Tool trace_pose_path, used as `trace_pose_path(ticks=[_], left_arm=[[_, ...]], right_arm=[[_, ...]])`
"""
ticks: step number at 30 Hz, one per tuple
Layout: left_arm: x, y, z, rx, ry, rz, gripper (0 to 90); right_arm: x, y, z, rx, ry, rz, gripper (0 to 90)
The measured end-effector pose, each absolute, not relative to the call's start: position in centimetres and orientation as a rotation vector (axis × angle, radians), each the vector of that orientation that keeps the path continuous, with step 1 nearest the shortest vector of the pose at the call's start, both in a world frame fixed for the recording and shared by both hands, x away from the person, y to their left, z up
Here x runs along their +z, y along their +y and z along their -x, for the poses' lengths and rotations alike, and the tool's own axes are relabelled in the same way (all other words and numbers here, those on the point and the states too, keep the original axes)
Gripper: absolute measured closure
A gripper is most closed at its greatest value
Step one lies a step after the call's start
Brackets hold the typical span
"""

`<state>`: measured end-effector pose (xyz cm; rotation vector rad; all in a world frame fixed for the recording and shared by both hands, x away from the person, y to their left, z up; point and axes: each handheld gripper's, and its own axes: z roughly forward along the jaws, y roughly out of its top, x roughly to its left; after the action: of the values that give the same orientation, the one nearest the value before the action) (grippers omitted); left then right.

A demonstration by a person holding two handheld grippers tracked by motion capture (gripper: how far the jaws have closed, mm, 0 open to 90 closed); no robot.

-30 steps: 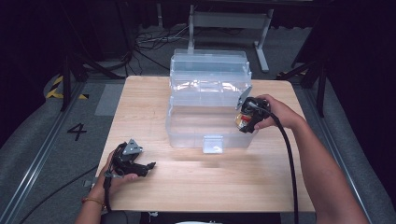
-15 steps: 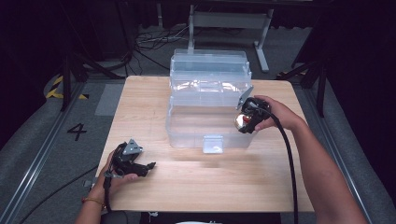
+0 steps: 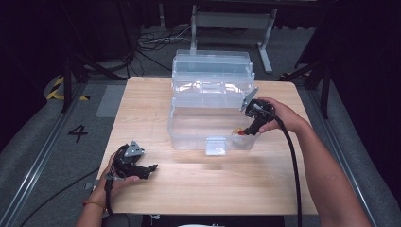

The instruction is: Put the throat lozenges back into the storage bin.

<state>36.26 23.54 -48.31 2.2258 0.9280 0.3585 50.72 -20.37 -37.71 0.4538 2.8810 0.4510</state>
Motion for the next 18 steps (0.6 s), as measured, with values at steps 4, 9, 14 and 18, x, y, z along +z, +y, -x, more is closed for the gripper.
trace_pose_path(ticks=[4, 9, 14, 18], left_arm=[[-48.3, 23.5, -36.3, 0.357, 0.928, -2.225, 16.7], [-48.3, 23.5, -36.2, 0.359, 0.927, -2.225, 16.8], [-48.1, 23.7, -36.1, 0.356, 0.916, -2.236, 21.7], [-47.5, 23.2, -36.2, 0.378, 0.921, -2.264, 27.5]], right_arm=[[-37.5, -20.7, -50.6, 0.485, 2.867, -0.458, 21.9], [-37.0, -21.4, -50.4, 0.577, 2.829, -0.471, 21.2], [-36.5, -22.3, -50.0, 0.663, 2.79, -0.496, 21.5], [-35.9, -23.3, -49.5, 0.739, 2.748, -0.503, 21.7]])
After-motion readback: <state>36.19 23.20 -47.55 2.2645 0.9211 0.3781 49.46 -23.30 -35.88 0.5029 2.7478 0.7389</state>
